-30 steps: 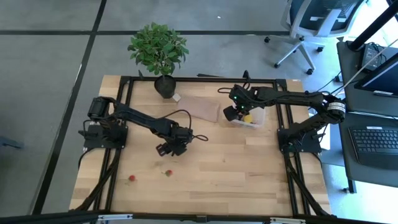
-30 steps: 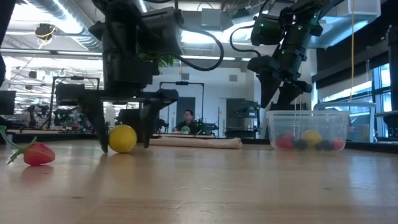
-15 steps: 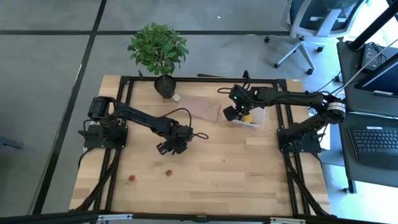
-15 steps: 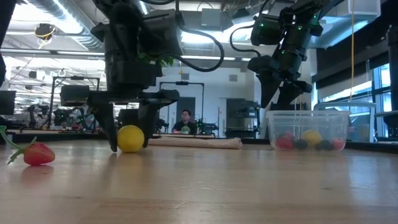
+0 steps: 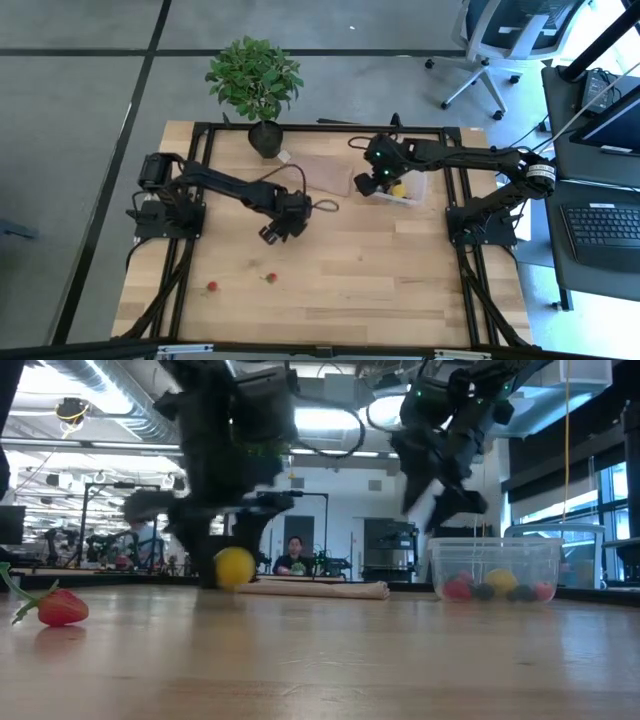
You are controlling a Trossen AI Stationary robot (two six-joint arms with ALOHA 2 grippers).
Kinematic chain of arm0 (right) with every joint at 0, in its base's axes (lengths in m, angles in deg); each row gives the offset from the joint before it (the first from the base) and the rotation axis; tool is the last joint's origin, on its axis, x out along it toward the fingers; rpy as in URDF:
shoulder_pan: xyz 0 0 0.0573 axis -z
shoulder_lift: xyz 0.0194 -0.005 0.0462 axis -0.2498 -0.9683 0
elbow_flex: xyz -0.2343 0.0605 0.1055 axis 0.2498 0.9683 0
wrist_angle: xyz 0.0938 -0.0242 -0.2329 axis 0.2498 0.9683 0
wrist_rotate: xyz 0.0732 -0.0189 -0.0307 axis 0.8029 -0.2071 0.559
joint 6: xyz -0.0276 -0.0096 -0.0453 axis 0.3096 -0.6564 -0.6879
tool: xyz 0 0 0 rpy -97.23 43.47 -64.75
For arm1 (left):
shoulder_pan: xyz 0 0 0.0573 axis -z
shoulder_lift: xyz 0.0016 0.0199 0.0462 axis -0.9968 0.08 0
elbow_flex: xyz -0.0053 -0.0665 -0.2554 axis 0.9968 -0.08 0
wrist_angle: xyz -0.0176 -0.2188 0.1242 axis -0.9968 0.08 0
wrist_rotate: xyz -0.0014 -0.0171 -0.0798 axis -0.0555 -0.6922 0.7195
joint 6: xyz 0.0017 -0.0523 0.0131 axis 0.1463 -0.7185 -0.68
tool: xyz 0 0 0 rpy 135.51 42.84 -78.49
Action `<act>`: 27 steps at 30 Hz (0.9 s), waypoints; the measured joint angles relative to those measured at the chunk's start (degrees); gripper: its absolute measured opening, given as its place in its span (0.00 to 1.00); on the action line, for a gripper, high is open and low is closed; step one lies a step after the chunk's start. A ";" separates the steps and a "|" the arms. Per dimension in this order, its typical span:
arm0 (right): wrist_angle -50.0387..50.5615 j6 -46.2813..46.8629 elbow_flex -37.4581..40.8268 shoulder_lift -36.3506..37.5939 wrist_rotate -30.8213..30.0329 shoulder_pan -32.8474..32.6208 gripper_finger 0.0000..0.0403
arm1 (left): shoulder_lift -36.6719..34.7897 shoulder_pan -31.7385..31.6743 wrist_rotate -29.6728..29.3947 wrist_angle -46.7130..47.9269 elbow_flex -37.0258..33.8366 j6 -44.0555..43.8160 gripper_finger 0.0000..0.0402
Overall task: Pick and placing Produce into tupperware
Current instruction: Put the yellow lemon into the transparent container
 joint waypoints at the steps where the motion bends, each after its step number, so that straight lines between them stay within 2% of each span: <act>1: -2.18 0.75 0.00 0.00 2.76 0.02 0.62 | -0.45 -0.82 0.12 -0.04 0.77 -1.00 0.50; 5: -10.91 0.22 0.00 0.00 9.37 0.04 0.62 | -3.04 -4.55 0.48 -1.04 3.83 -5.13 0.50; 12: -24.62 -2.06 0.00 -0.02 10.57 0.00 0.62 | -7.80 -11.30 0.46 -8.79 6.21 -14.02 0.50; 19: -32.77 -2.09 -0.02 -0.02 9.66 -0.27 0.62 | -8.65 -13.81 -3.00 -15.48 8.46 -21.02 0.50; 27: -33.01 -4.67 -0.02 -0.02 3.18 -0.39 0.62 | -8.57 -13.63 -4.67 -18.62 8.92 -22.36 0.51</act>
